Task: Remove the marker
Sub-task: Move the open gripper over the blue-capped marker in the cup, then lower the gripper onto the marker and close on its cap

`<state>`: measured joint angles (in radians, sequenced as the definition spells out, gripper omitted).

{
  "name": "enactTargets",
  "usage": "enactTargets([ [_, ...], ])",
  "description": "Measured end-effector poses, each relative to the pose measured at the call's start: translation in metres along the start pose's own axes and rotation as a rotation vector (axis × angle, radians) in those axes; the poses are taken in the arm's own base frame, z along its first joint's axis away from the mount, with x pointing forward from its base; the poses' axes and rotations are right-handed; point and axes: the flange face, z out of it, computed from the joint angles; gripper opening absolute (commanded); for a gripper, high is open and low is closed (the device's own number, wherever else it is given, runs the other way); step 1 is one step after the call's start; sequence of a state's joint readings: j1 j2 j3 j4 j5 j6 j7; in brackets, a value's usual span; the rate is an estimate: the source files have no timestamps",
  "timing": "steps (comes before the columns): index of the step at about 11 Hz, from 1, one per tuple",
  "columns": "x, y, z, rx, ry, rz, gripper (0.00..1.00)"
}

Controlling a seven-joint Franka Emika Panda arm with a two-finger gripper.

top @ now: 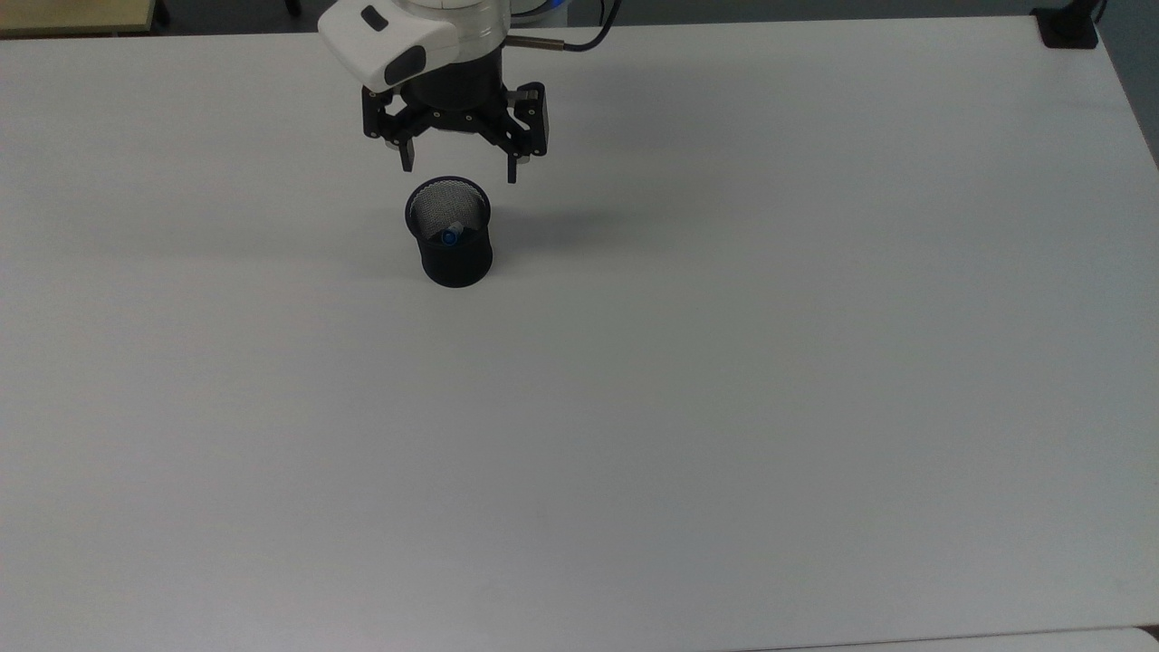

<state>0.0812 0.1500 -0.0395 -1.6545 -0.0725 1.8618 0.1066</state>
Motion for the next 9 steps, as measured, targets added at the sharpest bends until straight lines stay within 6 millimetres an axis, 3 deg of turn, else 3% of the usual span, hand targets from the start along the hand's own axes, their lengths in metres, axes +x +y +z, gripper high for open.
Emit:
enactTargets([
  [9,0.0073,-0.0062,0.0117,0.002,0.015,-0.009,1.0],
])
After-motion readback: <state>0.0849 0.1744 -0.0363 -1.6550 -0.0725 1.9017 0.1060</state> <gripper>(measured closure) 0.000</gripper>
